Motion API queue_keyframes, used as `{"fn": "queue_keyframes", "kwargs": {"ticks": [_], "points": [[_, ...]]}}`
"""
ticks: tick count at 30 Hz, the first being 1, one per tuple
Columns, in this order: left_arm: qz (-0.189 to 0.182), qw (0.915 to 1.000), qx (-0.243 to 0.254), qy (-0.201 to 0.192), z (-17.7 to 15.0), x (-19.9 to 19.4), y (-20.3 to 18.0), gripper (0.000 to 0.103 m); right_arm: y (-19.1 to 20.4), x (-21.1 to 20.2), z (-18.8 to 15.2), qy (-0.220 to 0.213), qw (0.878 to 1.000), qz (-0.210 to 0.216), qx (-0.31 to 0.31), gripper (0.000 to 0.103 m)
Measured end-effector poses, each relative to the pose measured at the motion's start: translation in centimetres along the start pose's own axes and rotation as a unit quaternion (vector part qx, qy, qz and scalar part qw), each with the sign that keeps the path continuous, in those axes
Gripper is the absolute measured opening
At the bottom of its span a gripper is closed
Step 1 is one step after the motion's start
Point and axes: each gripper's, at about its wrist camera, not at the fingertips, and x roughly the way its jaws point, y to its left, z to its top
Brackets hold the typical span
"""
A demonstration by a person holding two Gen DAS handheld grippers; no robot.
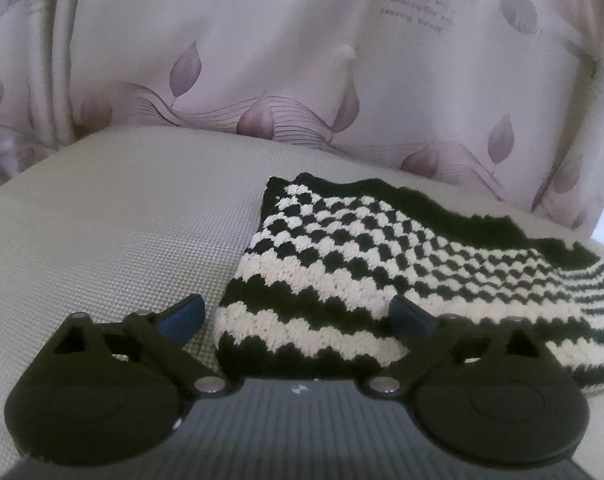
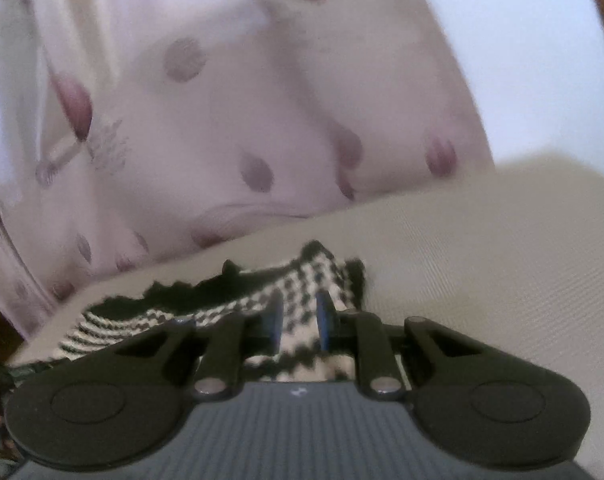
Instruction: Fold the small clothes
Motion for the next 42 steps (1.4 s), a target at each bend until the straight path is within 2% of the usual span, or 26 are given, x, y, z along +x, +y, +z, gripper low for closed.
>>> {"fn": "queue_keyframes", "kwargs": {"ticks": [3,6,8,10,13,18,20,21,22,23,24,29,36,42], "points": [[0.012,0.9999,0.002,0.0,0.0,0.0,-0.1,0.1,2.1,2.5,0.4,0.021,0.996,-0.021,-0.079,0.018],[0.019,0.9998,0.002,0.004,0.0,0.1,-0.2,0.101,3.2,5.0,-0.7,0.06,0.985,-0.075,-0.146,0.018],[0.023,0.9997,0.006,0.002,0.1,0.1,-0.4,0.102,2.9,6.2,-1.9,0.075,0.98,-0.096,-0.154,0.017],[0.028,0.9996,0.01,0.003,0.1,0.1,-0.5,0.102,2.6,5.7,-3.0,0.052,0.982,-0.098,-0.154,0.017],[0.034,0.9993,0.013,0.002,0.1,0.1,-0.6,0.103,2.9,5.6,-3.5,0.042,0.979,-0.107,-0.168,0.019],[0.039,0.999,0.02,0.001,0.1,0.1,-0.9,0.103,2.0,5.6,-2.9,0.041,0.986,-0.089,-0.135,0.024],[0.04,0.999,0.021,0.002,0.1,0.1,-0.9,0.103,1.6,5.5,-2.7,0.038,0.989,-0.086,-0.116,0.033],[0.041,0.9989,0.021,0.002,0.1,0.1,-0.9,0.103,1.5,5.5,-2.7,0.037,0.989,-0.093,-0.111,0.062],[0.041,0.9989,0.022,0.002,0.1,0.1,-0.9,0.103,1.4,5.6,-2.6,0.042,0.987,-0.116,-0.106,0.103],[0.042,0.9989,0.022,0.002,0.1,0.1,-0.9,0.103,1.3,6.0,-2.6,0.052,0.983,-0.147,-0.097,0.103],[0.043,0.9988,0.023,0.002,0.1,0.1,-0.9,0.103,1.1,6.2,-2.5,0.055,0.983,-0.153,-0.086,0.103],[0.043,0.9988,0.024,0.002,0.1,0.2,-1.0,0.103,0.1,6.6,-2.3,0.062,0.988,-0.132,-0.056,0.103],[0.043,0.9988,0.024,0.002,0.1,0.1,-1.0,0.103,1.7,6.4,-3.0,0.045,0.98,-0.165,-0.104,0.103],[0.045,0.9986,0.026,0.002,0.1,0.2,-1.0,0.103,4.0,6.2,-3.6,0.023,0.962,-0.213,-0.172,0.103]]}}
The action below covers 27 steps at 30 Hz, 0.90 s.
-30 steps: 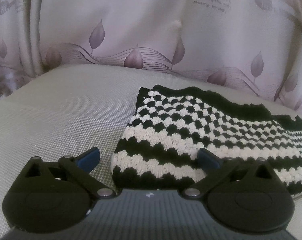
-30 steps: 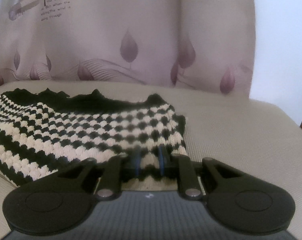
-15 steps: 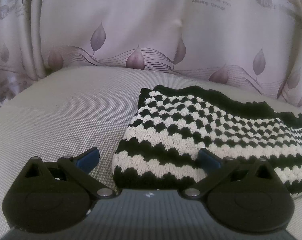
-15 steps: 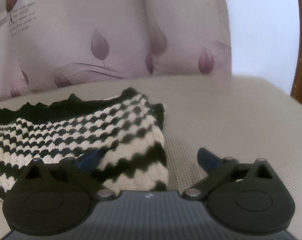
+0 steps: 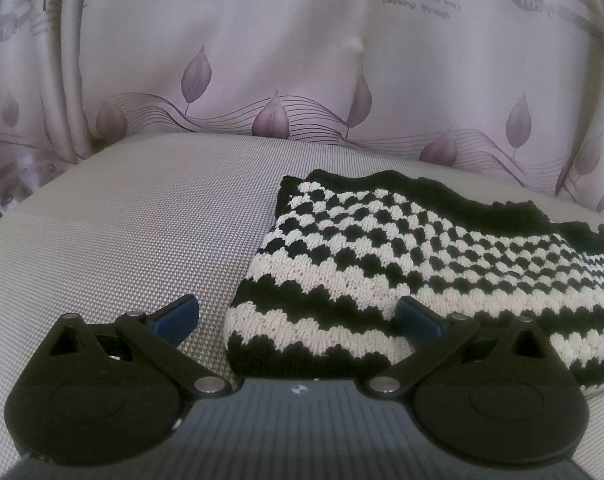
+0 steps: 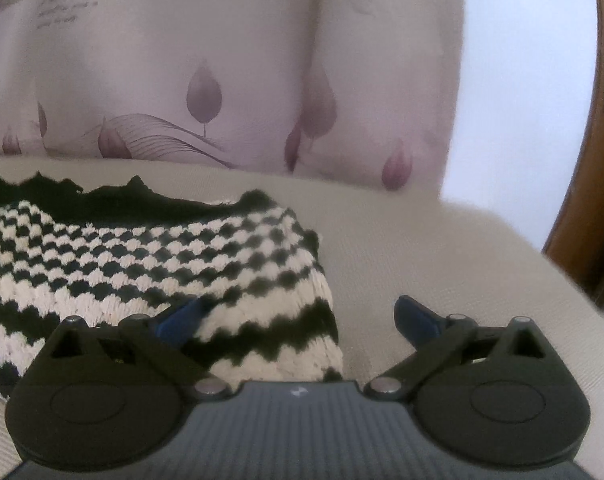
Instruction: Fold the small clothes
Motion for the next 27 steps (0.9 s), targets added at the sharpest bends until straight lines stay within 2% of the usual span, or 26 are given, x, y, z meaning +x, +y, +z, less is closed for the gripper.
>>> {"fn": "queue_keyframes", "kwargs": {"ticks": [8,11,16,23,27], "points": [[0.0,1.0,0.002,0.001,0.0,0.0,0.0,0.103,2.7,-0.6,-0.2,-0.026,0.995,-0.051,-0.081,0.103],[0.0,1.0,0.001,0.001,0.0,0.0,0.1,0.103,3.5,-0.7,-0.3,-0.029,0.992,-0.058,-0.105,0.103],[0.0,1.0,0.002,0.001,0.0,0.0,0.0,0.103,2.2,-0.6,-0.1,-0.019,0.997,-0.035,-0.069,0.103],[0.0,1.0,0.002,0.001,0.0,0.0,0.1,0.103,2.0,-0.6,-0.1,-0.023,0.997,-0.034,-0.063,0.103],[0.0,1.0,0.002,0.001,0.0,0.0,0.0,0.103,1.4,-1.5,-0.2,-0.05,0.997,-0.029,-0.046,0.103]]}}
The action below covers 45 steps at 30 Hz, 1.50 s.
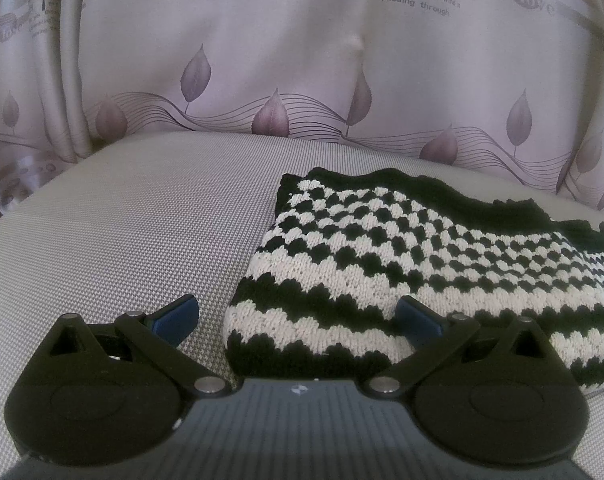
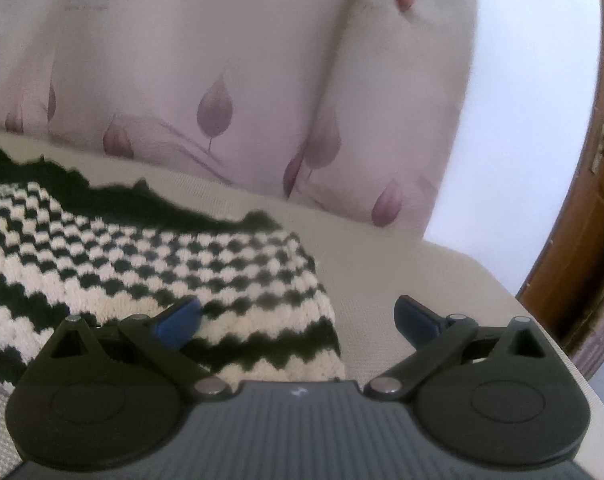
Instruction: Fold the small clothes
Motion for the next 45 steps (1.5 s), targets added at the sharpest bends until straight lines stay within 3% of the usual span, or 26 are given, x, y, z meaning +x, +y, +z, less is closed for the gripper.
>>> {"fn": "queue_keyframes", "kwargs": {"ticks": [4,6,12,13,15,21,29,33,34,36,39,42,45], "points": [[-0.004,1.0,-0.005,0.002,-0.1,0.1,0.1,0.103,-1.5,-1.3,-0.3,-0.041,0.998,0.028,0.038,0.103],[-0.011,0.9999,-0.011,0.004,0.0,0.1,0.4,0.103,-1.7,-1.3,-0.2,-0.041,0.997,0.048,0.041,0.103],[-0.081,0.9963,-0.025,0.006,1.2,0.0,2.7,0.097,-0.4,-1.6,-0.1,-0.046,0.996,0.082,0.001,0.103],[-0.088,0.9959,-0.02,0.011,1.6,0.3,3.0,0.096,-0.2,-1.6,0.0,-0.047,0.995,0.091,-0.005,0.103],[-0.1,0.9944,-0.012,0.03,2.6,1.3,3.6,0.082,0.0,-1.4,0.0,-0.043,0.994,0.104,-0.01,0.103],[-0.184,0.9769,-0.046,0.099,5.3,5.7,5.7,0.082,-0.3,-1.4,0.0,-0.045,0.992,0.121,-0.001,0.103],[-0.258,0.9563,-0.005,0.137,7.6,9.8,5.1,0.081,-0.6,-1.6,-0.1,-0.053,0.991,0.125,0.005,0.103],[-0.265,0.9561,-0.018,0.125,7.6,10.6,4.9,0.057,-0.6,-1.8,-0.1,-0.06,0.99,0.125,0.004,0.103],[-0.271,0.9538,-0.028,0.127,7.4,10.7,4.9,0.043,-0.6,-1.9,-0.2,-0.062,0.99,0.125,0.004,0.103],[-0.28,0.9492,-0.067,0.126,6.9,10.9,5.5,0.033,-0.6,-1.9,-0.2,-0.064,0.99,0.125,0.005,0.103],[-0.269,0.9488,-0.111,0.123,6.7,10.5,5.6,0.026,-0.8,-1.9,-0.1,-0.064,0.99,0.128,0.011,0.103],[-0.227,0.9606,-0.114,0.113,7.6,8.6,4.0,0.023,-1.2,-2.0,-0.2,-0.068,0.987,0.145,0.021,0.103],[-0.211,0.9659,-0.111,0.101,8.9,6.1,1.8,0.023,-1.9,-1.9,-0.3,-0.068,0.984,0.162,0.039,0.103]]}}
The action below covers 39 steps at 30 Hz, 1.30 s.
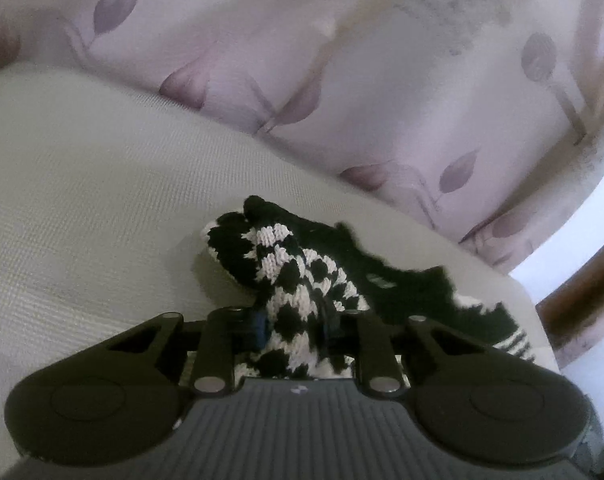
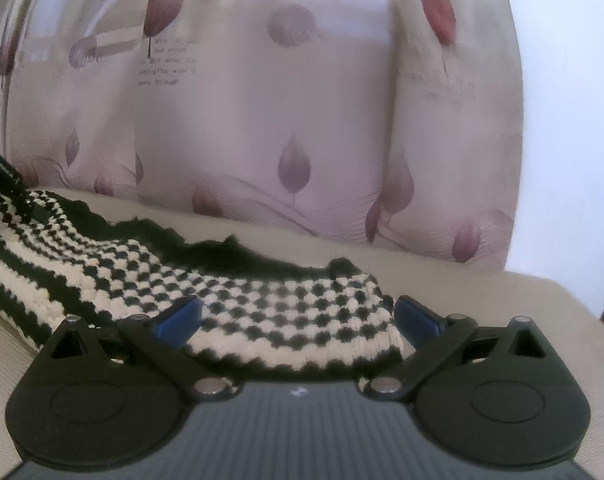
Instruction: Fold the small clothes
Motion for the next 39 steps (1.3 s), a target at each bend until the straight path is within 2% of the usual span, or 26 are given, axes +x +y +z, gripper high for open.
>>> {"fn": "queue_keyframes", "kwargs": {"ticks": [4,10,17,19,20,22,25,28,30,32,34,38,39], "points": [[0.011,0.9999,-0.006,0.0,0.3,-1.0,-4.0,0.022,-0.6,-0.4,0.0,-0.012,1.0,0.009,0.021,0.103],[0.011,0.9996,-0.026,0.006,-1.0,-0.6,-8.9,0.022,-0.9,-0.8,0.0,-0.016,0.999,0.026,0.032,0.103],[-0.008,0.9979,-0.056,0.031,-3.4,1.7,-11.5,0.022,-1.2,-1.1,-0.1,-0.019,0.997,0.058,0.043,0.103],[-0.034,0.996,-0.075,0.036,-3.9,2.3,-11.0,0.022,-1.8,-0.8,0.2,-0.002,0.994,0.09,0.067,0.103],[-0.053,0.994,-0.088,0.038,-4.1,2.6,-10.5,0.024,-2.3,-0.8,0.5,0.007,0.988,0.119,0.099,0.103],[-0.08,0.9914,-0.094,0.044,-4.2,3.2,-9.9,0.026,-3.3,-1.2,1.1,0.0,0.968,0.18,0.176,0.103],[-0.124,0.9845,-0.114,0.048,-4.4,3.6,-8.6,0.032,-3.0,-0.8,2.3,0.003,0.927,0.272,0.257,0.103],[-0.162,0.978,-0.128,0.031,-4.7,3.2,-7.4,0.034,-1.6,1.1,2.9,0.035,0.901,0.316,0.295,0.103],[-0.213,0.9668,-0.139,0.02,-5.1,2.6,-6.4,0.047,-1.1,2.2,3.0,0.046,0.885,0.331,0.323,0.103],[-0.229,0.9648,-0.128,0.015,-5.4,2.3,-6.0,0.053,-0.8,3.3,3.0,0.054,0.872,0.34,0.347,0.103],[-0.242,0.9606,-0.135,0.015,-6.1,2.5,-5.5,0.054,-0.5,4.3,3.2,0.059,0.861,0.342,0.372,0.103],[-0.289,0.9429,-0.165,-0.016,-7.2,1.4,-4.2,0.054,0.0,6.3,3.0,0.088,0.838,0.34,0.417,0.103],[-0.299,0.9391,-0.167,-0.024,-7.4,0.9,-3.9,0.061,0.2,6.7,3.0,0.096,0.837,0.339,0.42,0.103]]}}
